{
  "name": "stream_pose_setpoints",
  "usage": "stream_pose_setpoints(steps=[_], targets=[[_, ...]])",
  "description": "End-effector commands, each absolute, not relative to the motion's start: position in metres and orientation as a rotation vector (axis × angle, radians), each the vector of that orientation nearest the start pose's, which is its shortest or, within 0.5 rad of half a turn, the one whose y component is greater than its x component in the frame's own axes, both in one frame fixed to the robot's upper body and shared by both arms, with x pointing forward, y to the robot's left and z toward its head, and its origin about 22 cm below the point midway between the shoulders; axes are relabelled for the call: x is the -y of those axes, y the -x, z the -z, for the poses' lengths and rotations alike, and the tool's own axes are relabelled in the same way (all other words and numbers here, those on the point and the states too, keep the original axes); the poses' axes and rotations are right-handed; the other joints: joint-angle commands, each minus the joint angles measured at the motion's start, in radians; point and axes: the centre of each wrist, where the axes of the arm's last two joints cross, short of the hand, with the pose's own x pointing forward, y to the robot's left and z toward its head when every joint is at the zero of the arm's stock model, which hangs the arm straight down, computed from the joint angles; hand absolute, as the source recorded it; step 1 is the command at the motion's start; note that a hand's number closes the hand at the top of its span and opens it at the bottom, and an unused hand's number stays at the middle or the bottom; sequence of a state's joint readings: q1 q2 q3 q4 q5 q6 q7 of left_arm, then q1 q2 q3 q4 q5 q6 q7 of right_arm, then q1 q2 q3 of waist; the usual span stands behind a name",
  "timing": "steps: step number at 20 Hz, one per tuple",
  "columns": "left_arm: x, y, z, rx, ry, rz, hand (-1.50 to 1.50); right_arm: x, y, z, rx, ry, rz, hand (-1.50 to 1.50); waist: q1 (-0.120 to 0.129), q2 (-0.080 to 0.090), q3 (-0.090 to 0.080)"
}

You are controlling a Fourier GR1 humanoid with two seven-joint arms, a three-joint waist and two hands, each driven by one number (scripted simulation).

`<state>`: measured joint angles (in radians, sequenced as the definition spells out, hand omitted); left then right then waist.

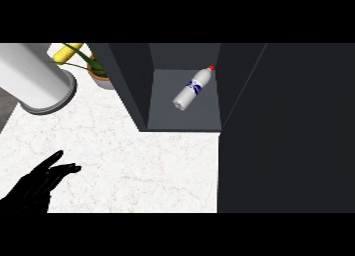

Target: Pick up the bottled water, place it into the cabinet and close the cabinet

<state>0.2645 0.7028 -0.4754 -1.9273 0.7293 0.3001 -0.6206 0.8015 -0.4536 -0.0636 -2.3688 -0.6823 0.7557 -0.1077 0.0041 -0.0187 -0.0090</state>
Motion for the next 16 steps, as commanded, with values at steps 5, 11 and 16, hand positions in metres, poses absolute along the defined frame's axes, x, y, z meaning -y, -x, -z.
stream_pose_setpoints(steps=[5, 11, 16], targets=[[-0.292, -0.136, -0.059, 1.899, 0.225, -0.052, -1.50, 0.263, -0.063, -0.173, 1.751, -0.713, -0.745, 1.50, 0.037, -0.009, -0.005], [-0.309, -0.132, -0.062, 1.872, 0.229, -0.069, -1.50, 0.251, -0.074, -0.172, 1.711, -0.788, -0.828, 1.50, 0.040, -0.013, -0.013], [-0.320, -0.125, -0.063, 1.852, 0.231, -0.074, -1.50, 0.241, -0.087, -0.174, 1.697, -0.806, -0.930, 1.50, 0.048, -0.017, -0.015]])
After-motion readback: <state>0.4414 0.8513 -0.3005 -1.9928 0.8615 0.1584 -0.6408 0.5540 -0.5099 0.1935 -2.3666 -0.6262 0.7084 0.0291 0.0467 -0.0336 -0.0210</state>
